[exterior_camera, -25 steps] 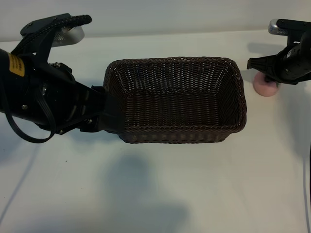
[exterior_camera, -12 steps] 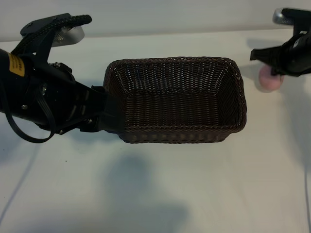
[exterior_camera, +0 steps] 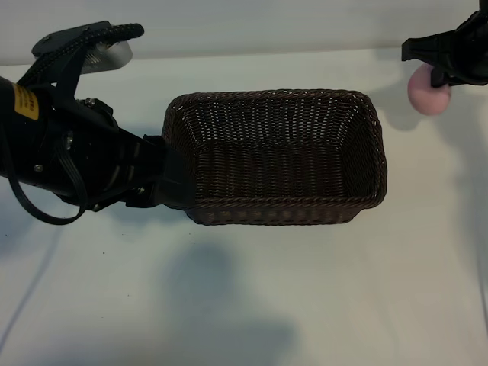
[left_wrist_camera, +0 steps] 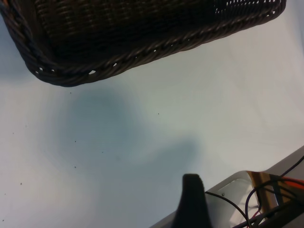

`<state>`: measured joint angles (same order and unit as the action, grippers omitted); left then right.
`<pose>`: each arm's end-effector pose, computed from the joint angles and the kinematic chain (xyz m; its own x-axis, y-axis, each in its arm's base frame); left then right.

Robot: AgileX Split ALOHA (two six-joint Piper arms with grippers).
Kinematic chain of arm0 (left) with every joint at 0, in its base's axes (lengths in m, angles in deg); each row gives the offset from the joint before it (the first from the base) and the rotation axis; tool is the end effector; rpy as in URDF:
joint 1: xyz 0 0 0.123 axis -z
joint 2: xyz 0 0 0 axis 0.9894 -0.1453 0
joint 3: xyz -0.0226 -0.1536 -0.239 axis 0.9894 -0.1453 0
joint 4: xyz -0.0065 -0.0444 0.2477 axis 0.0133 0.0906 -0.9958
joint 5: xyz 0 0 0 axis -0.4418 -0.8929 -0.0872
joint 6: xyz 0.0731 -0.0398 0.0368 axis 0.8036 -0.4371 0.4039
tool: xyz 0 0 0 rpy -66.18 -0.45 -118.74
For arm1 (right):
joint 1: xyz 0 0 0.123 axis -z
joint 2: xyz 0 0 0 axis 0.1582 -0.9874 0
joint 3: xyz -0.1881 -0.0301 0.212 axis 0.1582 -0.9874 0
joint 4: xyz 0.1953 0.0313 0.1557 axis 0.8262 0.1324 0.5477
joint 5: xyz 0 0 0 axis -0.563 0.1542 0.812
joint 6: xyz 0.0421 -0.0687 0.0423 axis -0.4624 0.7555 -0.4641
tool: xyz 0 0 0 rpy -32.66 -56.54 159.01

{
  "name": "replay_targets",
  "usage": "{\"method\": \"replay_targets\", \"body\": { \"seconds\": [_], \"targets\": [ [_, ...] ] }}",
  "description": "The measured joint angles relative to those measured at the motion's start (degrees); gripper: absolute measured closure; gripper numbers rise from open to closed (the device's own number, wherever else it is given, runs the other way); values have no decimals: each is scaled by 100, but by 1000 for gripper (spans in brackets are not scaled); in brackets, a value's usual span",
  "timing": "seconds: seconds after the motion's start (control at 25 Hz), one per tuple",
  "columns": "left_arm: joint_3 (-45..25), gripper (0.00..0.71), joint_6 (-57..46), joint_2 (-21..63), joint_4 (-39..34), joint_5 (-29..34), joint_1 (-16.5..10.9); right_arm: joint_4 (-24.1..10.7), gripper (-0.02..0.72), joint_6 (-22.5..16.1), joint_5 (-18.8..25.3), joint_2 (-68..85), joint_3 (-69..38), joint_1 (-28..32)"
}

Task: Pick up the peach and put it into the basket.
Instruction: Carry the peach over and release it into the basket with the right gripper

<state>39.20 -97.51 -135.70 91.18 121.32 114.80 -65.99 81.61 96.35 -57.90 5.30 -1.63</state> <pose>0.1903 -0.1540 0.3459 -0.9048 0.1204 -0.4085 0.3085 0.8465 -0.4338 0.3621 0.0789 0.2579 -0.8634 0.0523 -0.5018 -0.0594 0.9771 0.2041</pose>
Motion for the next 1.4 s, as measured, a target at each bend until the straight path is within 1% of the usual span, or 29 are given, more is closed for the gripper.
{"method": "replay_targets", "body": {
  "seconds": [0.32,0.4,0.56,0.76,0.88,1.12,1.4],
  "targets": [
    [0,172,0,0,0,0,0,1127,658,985,612,347,7,-13],
    [0,172,0,0,0,0,0,1284,658,1155,722,372,7,-86],
    [0,172,0,0,0,0,0,1325,658,1213,829,371,7,-548],
    [0,172,0,0,0,0,0,1361,658,1213,818,371,7,-1283],
    [0,172,0,0,0,0,0,1367,658,1213,766,371,7,-1564],
    [0,172,0,0,0,0,0,1382,658,1228,580,27,8,-1837],
    [0,172,0,0,0,0,0,1382,658,1444,374,-728,8,-2020]
  ]
}}
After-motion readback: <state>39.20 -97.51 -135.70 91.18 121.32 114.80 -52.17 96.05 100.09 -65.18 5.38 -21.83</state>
